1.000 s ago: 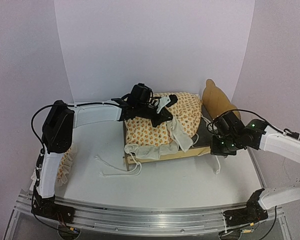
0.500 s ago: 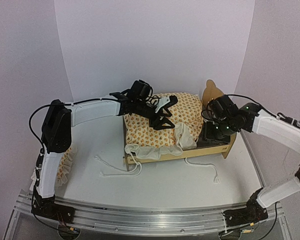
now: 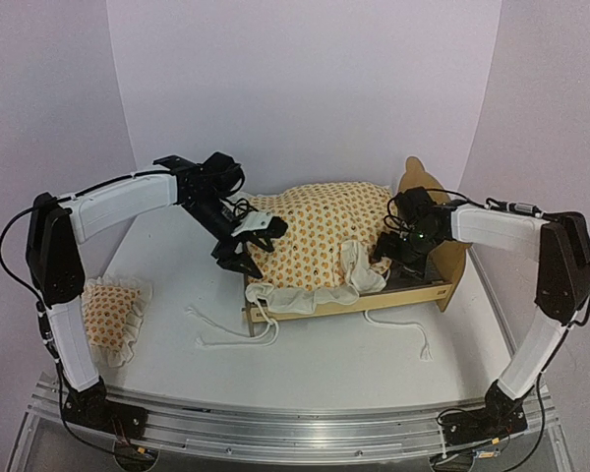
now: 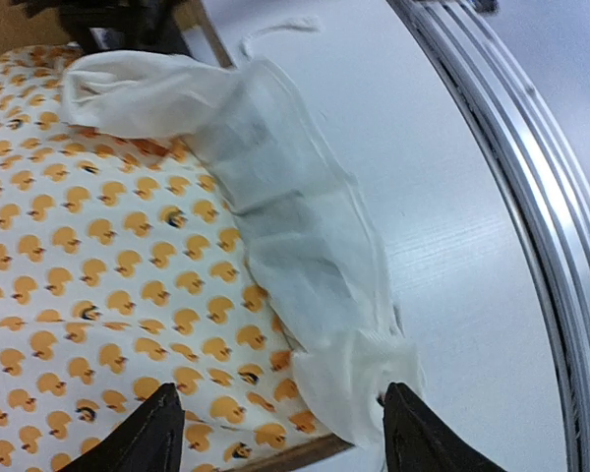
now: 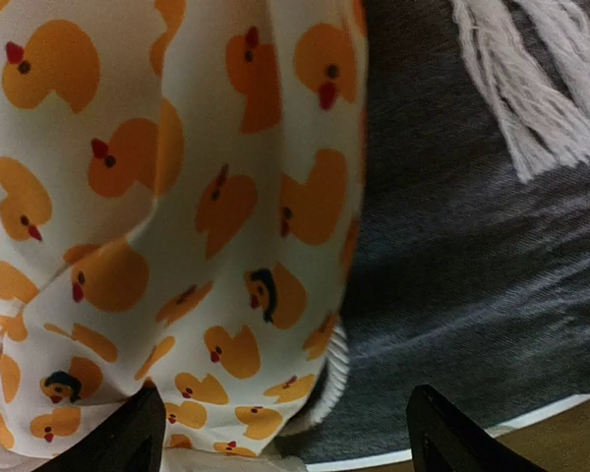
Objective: Set up the pet bed
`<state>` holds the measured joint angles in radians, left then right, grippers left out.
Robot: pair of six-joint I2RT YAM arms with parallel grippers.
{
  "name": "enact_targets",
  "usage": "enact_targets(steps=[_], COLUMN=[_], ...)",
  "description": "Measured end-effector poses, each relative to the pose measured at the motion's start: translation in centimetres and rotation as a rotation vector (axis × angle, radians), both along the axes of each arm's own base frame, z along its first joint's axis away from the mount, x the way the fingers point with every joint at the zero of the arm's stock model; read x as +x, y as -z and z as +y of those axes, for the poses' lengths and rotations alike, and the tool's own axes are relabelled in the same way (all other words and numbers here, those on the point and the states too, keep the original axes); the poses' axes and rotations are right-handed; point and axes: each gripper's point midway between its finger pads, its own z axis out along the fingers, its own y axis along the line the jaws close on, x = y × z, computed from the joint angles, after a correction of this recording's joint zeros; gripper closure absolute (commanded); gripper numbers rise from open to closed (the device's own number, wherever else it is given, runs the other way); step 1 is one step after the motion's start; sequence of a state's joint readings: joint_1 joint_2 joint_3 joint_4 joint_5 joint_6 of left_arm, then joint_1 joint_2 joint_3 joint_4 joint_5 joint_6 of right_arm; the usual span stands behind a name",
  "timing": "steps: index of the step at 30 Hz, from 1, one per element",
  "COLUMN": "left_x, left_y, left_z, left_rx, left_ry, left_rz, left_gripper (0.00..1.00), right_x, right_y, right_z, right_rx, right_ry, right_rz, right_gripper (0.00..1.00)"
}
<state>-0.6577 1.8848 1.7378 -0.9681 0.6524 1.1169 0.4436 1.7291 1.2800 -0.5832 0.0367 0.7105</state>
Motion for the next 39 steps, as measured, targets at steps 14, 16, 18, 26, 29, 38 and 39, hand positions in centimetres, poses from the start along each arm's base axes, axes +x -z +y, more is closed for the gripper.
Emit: enact_targets(steps=[14, 16, 18, 26, 29, 38, 39], left_x=[-1.8, -1.8, -2.0, -2.2, -2.2, -2.2, -2.2], left_y=[9.6, 9.6, 9.6, 9.6, 9.6, 9.6, 9.6], left_z=[4.2, 4.1, 3.9, 3.9, 3.9, 3.9, 3.9], left_rx=[0.165, 0.161, 0.157, 0.153, 0.155, 0.151, 0.151], left_ry=[0.196, 0.218, 0.251, 0.325, 0.34, 0.361, 0.363], left_rz=[-0.155, -0.173, -0.197, -0.254, -0.269, -0.289, -0.29], left_gripper=[0.42, 0.47, 0.5, 0.54, 0.55, 0.56, 0.56], right_x=[2.6, 2.4, 2.2, 1.7, 1.0, 1.2, 1.0], right_y=[0.9, 0.9, 0.5, -5.3, -6.4, -6.4, -6.1], right_z=[2.6, 2.0, 1.3, -3.0, -4.7, -5.3, -5.5], right_rx=[0.1, 0.067, 0.02, -0.231, -0.335, -0.476, -0.489], right_ry=[-0.027, -0.033, -0.033, -0.028, -0.049, -0.202, -0.213], right_rz=[-0.061, -0.061, -0.056, -0.101, -0.089, 0.001, 0.018], right_gripper=[1.0, 1.0, 1.0, 1.0, 1.0, 0.98, 0.98])
